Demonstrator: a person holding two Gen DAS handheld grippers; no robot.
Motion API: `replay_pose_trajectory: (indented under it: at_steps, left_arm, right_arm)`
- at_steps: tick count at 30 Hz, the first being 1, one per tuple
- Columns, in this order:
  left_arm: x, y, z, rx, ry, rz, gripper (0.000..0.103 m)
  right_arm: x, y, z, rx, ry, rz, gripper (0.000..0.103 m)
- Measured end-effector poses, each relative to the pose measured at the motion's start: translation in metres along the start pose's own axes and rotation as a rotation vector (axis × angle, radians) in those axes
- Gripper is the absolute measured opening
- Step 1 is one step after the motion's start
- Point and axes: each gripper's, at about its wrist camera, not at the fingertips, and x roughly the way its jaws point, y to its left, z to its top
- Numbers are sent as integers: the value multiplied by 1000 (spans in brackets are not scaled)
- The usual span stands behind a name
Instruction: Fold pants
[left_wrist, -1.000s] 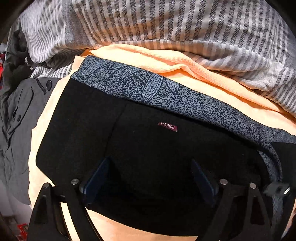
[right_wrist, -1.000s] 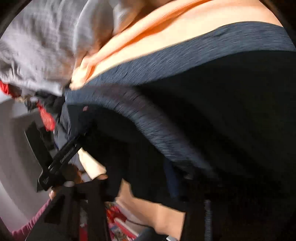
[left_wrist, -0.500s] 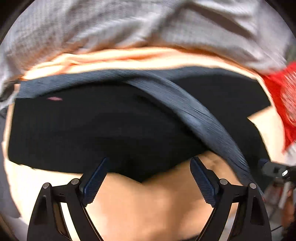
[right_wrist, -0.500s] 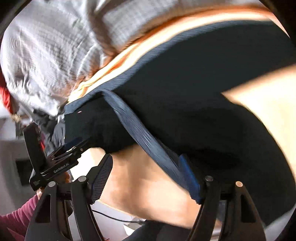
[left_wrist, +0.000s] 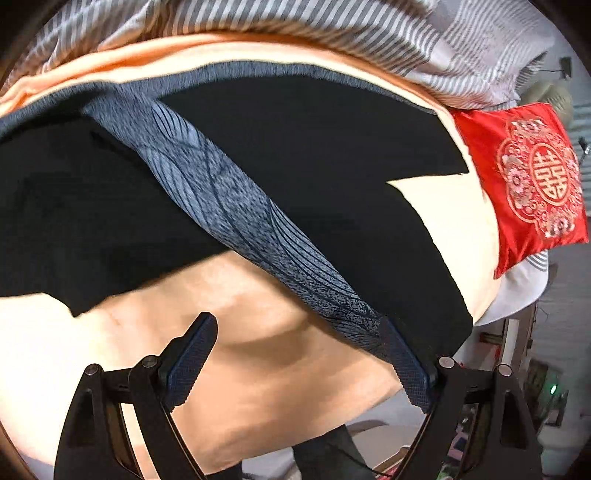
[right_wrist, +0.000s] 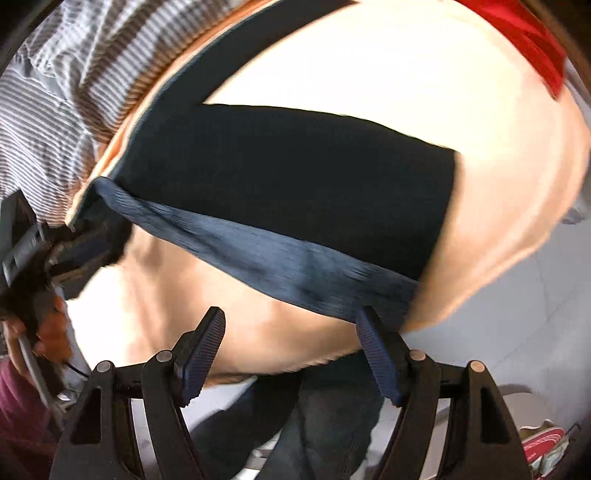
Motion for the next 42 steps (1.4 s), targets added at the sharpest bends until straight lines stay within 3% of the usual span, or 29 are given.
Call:
replay_pose_trajectory:
  at_steps: [7,15,17,20,23,24,26,27,30,36,42]
  left_arm:
    - [18,-3,-9,-58,28,79,90]
    - [34,-20,-13,-65,66,127,90]
    - [36,-21,-15,-64,73,137,90]
    - [41,-28,-15,-63,83,135,90]
    - [49,-36,-11,-64,93,128,90]
    - [51,-40,-9,-64,91,128,88]
    - [51,-47,-5,-57,79,115,60]
    - [52,-50,-3,-53,88,90,39]
    - [52,-59,5,-49,80,62,27]
    - [12,-84,35,-40,-12,16,25]
    - [-23,-110,104,-30,-129,1,25]
  right_arm:
    - [26,-45,-1,-3,93,25,77]
    - [35,-72,12,45,92,153,75]
    - [39,-69,17,33,88,198,70]
    - [40,-64,22,11,92,258,54]
    - [48,-62,26,11,137,275,18]
    - [51,-64,27,28,157,278,6]
    - [46,-72,28,79,168,331,4]
    - [40,-74,29,89,163,359,4]
    - [17,-77,36,87,138,416,3]
    - [-39,-66,95,64,35,508,3]
    - [-86,-47,203,-29,-91,525,3]
